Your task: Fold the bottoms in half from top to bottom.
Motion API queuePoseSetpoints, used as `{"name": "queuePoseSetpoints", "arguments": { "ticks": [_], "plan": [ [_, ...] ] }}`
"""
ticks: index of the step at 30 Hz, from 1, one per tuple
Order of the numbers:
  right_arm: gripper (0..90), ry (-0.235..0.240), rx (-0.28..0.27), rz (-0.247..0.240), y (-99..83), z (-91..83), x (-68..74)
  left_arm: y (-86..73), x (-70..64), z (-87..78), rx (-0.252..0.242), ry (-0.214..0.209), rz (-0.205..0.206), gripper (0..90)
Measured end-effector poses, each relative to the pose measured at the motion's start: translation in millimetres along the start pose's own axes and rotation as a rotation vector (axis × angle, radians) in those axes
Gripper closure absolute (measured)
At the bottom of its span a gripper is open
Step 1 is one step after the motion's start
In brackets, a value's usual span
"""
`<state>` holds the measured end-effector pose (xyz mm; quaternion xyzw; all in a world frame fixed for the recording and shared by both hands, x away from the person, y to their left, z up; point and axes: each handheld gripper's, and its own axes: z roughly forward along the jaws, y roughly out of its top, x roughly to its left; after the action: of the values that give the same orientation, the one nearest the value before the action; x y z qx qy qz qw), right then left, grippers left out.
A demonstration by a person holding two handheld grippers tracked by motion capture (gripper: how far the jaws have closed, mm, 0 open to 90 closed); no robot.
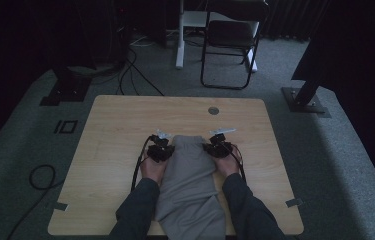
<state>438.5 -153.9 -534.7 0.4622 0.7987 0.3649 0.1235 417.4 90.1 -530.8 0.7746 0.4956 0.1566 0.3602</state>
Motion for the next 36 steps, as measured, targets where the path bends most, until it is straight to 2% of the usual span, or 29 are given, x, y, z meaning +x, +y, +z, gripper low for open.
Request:
{"name": "queuePoseSetpoints", "arguments": {
  "ticks": [3, 7, 10, 13, 15, 19, 23, 27, 30, 32, 34, 36],
  "plan": [
    [87.8, -0.006, -0.033, -0.011, 9.6, -7.9, -1.1, 13.8, 0.5, -8.8, -0.039, 0.004, 0.017, 86.6],
    [87.8, -0.012, -0.090, -0.022, 28.3, -22.9, -4.0, 33.8, 2.4, -21.6, -0.099, 0.006, 0.019, 86.7],
    [87.8, -0.022, -0.139, -0.034, 42.8, -35.5, -5.1, 47.0, 2.7, -31.2, -0.143, 0.009, 0.039, 86.7],
    [87.8, -0.023, -0.190, -0.046, 56.4, -46.9, -5.2, 58.6, 4.7, -40.0, -0.180, 0.008, 0.034, 86.6],
    [87.8, -0.026, -0.211, -0.059, 64.1, -53.1, -4.1, 64.0, 5.0, -45.9, -0.208, 0.007, 0.030, 86.6],
    [87.7, -0.021, -0.236, -0.079, 69.1, -61.7, -1.2, 66.2, 3.1, -56.6, -0.228, -0.006, 0.047, 86.6],
    [87.7, -0.015, -0.235, -0.092, 63.3, -66.9, 2.1, 57.8, -2.7, -65.2, -0.227, -0.019, 0.074, 86.5],
    [87.6, 0.013, -0.235, -0.105, 43.2, -78.5, 10.2, 40.8, -12.3, -78.2, -0.223, -0.040, 0.103, 86.5],
    [87.6, 0.029, -0.220, -0.132, 22.8, -86.7, 18.9, 20.4, -21.9, -88.6, -0.215, -0.055, 0.131, 86.4],
    [87.5, 0.054, -0.218, -0.121, 7.5, -91.8, 23.4, 4.3, -28.6, -94.3, -0.202, -0.051, 0.156, 86.3],
    [87.4, 0.066, -0.198, -0.139, -9.0, -93.9, 29.8, -14.1, -33.3, -97.1, -0.190, -0.070, 0.141, 86.3],
    [87.4, 0.082, -0.172, -0.152, -26.0, -94.3, 36.0, -33.1, -39.5, -97.0, -0.156, -0.061, 0.163, 86.2]
  ]
}}
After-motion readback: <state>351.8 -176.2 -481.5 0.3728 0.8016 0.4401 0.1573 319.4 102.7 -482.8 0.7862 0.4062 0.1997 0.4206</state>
